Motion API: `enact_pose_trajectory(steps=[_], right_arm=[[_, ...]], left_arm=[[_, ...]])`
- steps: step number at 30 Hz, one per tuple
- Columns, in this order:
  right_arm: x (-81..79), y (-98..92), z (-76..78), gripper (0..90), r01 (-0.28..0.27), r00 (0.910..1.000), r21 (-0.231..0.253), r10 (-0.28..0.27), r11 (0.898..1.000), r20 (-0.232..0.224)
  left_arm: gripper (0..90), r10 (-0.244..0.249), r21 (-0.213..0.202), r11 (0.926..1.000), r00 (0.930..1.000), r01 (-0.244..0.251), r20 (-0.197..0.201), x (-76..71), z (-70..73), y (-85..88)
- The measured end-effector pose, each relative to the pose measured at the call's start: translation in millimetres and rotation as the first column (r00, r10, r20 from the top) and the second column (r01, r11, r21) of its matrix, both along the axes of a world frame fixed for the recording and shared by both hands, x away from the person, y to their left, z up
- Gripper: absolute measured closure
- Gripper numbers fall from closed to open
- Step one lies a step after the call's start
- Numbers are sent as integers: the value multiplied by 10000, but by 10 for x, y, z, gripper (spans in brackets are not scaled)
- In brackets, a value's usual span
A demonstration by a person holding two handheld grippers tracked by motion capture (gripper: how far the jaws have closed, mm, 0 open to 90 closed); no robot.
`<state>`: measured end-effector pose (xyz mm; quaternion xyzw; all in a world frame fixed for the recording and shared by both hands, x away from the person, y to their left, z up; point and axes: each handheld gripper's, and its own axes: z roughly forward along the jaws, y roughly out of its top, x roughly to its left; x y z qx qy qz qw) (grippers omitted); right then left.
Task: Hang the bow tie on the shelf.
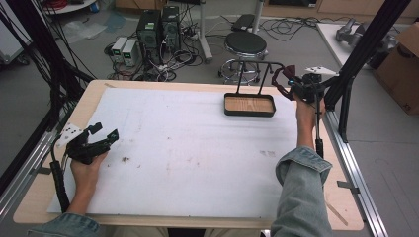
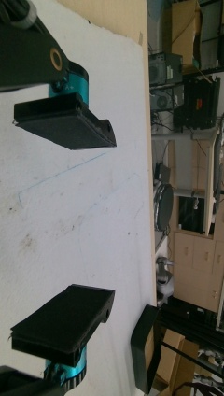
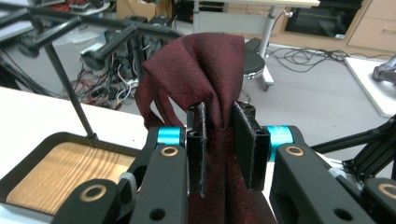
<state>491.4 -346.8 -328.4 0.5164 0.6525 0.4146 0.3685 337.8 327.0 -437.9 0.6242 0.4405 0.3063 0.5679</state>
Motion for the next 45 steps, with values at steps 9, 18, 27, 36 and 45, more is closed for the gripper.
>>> enact_pose_trajectory(steps=[9,18,27,36,45], right_arm=[[34,6,-54,752,-87,9994,42,88,10000,-336],[90,122,-142,763,-326,9967,-458,290,9984,-759],[57,123,-100,722,-281,9977,-469,251,9985,-627],[-40,109,22,653,-240,9995,-544,228,9982,-232],[-193,90,205,583,-306,9990,-594,325,9978,307]], left_arm=[[226,-4,12,10000,10000,4,-6,1,-1,-1],[226,-8,1,10000,10000,8,-14,0,-1,1],[226,-18,-17,10000,10000,18,-14,0,-1,0],[226,-27,-16,10000,10000,27,-30,-2,0,0],[225,-15,-17,10000,10000,14,-32,-2,0,0]])
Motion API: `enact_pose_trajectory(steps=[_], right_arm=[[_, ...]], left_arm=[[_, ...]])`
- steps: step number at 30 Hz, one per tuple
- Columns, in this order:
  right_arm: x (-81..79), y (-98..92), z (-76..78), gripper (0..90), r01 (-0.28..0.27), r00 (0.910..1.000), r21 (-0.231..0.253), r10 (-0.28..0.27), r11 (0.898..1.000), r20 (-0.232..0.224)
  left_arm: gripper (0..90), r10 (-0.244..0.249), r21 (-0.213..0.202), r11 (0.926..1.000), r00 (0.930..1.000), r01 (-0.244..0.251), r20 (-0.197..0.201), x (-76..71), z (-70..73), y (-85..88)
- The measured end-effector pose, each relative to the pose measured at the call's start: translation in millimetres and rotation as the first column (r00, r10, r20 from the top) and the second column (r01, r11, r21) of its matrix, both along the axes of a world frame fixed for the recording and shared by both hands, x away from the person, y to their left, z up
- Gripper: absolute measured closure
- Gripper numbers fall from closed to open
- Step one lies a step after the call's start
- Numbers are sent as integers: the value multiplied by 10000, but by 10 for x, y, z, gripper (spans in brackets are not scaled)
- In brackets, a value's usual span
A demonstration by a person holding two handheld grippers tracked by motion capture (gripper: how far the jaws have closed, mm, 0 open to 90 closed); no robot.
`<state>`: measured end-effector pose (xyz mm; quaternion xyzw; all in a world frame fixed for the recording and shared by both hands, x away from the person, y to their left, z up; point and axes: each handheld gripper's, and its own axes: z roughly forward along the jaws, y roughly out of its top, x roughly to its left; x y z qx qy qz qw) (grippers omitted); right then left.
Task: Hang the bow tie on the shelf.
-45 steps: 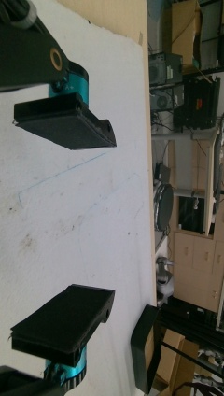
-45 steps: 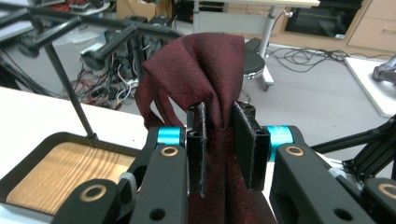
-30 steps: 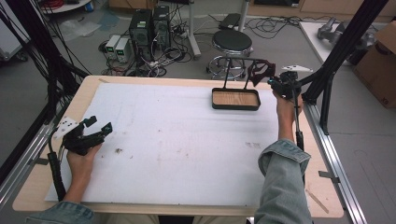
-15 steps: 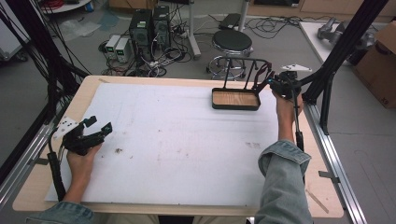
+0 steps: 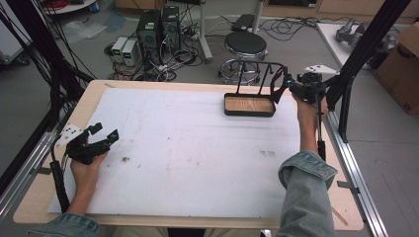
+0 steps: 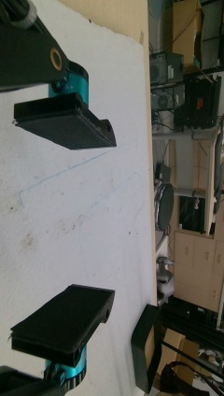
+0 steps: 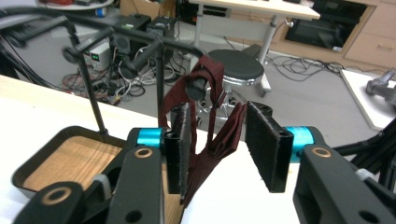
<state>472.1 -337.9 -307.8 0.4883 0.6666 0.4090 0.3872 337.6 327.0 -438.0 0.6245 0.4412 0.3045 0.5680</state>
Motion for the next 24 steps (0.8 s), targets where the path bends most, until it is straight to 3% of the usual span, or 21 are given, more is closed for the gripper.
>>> enact_pose_trajectory(steps=[9,10,13,16,18,24], right_arm=[[-169,-55,165,431,-242,9992,292,233,9993,320],[-204,-67,193,382,-284,9990,558,263,9980,372],[-233,-79,217,335,-390,9984,733,359,9965,432],[-288,-72,258,277,-516,9976,1021,465,9934,516],[-356,-50,309,239,-769,9955,1487,676,9859,664],[-499,34,427,193,-1204,9880,1663,1018,9787,1160]], left_arm=[[225,8,24,10000,10000,-8,3,-2,1,-5],[224,-3,30,10000,10000,3,-4,-3,1,-7],[224,-32,58,10000,10000,32,-14,-4,1,-9],[224,-1,46,10000,10000,1,9,-2,1,-10],[224,0,41,10000,10000,0,38,-2,2,-9],[224,-5,15,10000,10000,5,74,0,1,-10]])
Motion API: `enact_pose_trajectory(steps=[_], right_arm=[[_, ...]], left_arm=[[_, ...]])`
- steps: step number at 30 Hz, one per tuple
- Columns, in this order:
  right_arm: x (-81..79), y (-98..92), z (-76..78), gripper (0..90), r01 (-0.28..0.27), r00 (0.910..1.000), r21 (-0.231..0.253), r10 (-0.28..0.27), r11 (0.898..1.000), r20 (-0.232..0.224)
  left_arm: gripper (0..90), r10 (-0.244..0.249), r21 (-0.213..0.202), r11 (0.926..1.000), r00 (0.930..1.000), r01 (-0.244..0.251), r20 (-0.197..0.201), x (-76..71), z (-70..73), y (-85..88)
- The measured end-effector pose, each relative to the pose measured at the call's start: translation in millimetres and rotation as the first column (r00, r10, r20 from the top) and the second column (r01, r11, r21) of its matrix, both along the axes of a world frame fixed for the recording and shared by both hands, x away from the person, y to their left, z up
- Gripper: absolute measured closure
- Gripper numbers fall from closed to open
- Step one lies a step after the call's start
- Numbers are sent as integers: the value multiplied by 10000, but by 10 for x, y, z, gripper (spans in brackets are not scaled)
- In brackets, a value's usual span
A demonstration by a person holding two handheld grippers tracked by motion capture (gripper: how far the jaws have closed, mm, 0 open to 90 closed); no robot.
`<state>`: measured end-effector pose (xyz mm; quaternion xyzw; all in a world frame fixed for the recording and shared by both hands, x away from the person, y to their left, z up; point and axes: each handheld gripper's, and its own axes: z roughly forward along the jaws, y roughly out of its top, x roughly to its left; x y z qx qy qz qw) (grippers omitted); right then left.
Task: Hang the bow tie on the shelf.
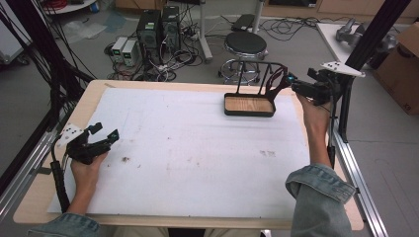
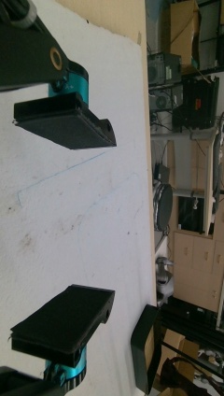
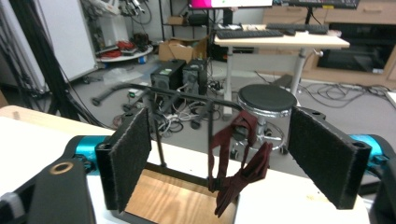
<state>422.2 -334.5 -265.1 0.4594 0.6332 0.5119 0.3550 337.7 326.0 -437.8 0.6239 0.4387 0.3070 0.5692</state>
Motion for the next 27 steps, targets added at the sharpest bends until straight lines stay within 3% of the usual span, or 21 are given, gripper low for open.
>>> enact_pose_trajectory(steps=[4,7,14,21,27], right_arm=[[-123,62,74,173,-64,9996,-54,66,10000,273],[-265,91,94,173,-101,9952,-93,110,9999,972],[-647,77,74,150,-300,9874,323,246,9990,1565],[-1040,60,-31,123,-312,9781,447,213,9985,2071],[-1286,55,-183,119,-288,9705,490,162,9984,2406]], left_arm=[[224,-24,-12,10000,10000,24,-16,-1,0,1],[224,-21,-3,10000,10000,21,-21,-1,0,3],[224,-19,20,10000,10000,19,-37,0,-1,-1],[222,-4,66,10000,10000,4,-70,0,-1,0],[221,15,83,10000,10000,-15,-88,-1,-2,-4]])
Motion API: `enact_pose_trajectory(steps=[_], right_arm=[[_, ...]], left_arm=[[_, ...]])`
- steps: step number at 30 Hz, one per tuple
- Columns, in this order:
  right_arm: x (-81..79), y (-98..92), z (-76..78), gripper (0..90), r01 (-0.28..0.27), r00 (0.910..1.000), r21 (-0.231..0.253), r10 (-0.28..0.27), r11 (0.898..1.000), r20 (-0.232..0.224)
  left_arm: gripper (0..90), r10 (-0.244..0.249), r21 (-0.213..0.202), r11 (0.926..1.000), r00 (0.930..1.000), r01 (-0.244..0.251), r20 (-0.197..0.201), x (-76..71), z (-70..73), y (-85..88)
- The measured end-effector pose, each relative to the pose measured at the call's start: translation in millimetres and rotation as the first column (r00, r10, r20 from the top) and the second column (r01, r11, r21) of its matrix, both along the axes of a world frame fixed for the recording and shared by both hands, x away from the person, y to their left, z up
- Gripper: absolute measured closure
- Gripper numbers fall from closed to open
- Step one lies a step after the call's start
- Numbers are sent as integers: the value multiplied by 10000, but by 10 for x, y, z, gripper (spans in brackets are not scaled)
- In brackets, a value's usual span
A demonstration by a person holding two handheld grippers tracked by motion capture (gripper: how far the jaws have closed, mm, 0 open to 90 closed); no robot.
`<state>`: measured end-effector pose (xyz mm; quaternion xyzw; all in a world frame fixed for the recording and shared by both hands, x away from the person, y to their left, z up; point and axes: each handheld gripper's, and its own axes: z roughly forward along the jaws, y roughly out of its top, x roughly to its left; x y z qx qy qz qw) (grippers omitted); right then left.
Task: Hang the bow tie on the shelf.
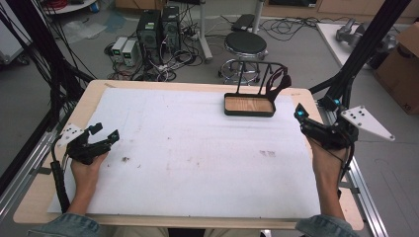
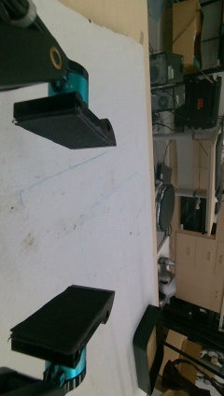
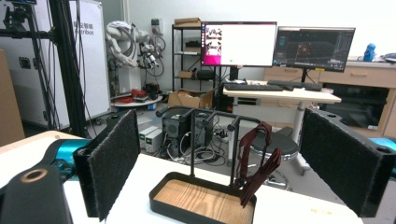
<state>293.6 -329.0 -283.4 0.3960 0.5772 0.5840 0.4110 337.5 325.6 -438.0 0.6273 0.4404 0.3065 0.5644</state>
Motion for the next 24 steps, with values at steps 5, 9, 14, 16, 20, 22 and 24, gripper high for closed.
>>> enact_pose_trajectory(steps=[5,9,14,16,20,22,24], right_arm=[[-172,24,-141,117,-110,9995,351,100,9993,284],[-268,50,-274,116,-80,9993,387,66,9992,365],[-334,74,-449,116,-186,9994,498,172,9986,290],[-350,77,-529,116,-236,9994,615,220,9978,268],[-383,100,-700,116,-300,9988,624,276,9976,402],[-391,118,-782,116,-425,9986,661,404,9969,327],[-394,144,-857,116,-503,9984,578,488,9971,271]], left_arm=[[221,-14,8,10000,10000,14,-23,-1,1,4],[221,-5,10,10000,10000,5,-16,-2,1,1],[221,31,45,10000,10000,-31,-10,-3,2,-5],[221,17,65,10000,10000,-16,-10,-2,2,-4],[221,15,70,10000,10000,-15,-11,-3,3,-5],[221,23,65,10000,10000,-23,-15,-2,2,-7],[221,23,65,10000,10000,-22,-14,-2,2,-7]])
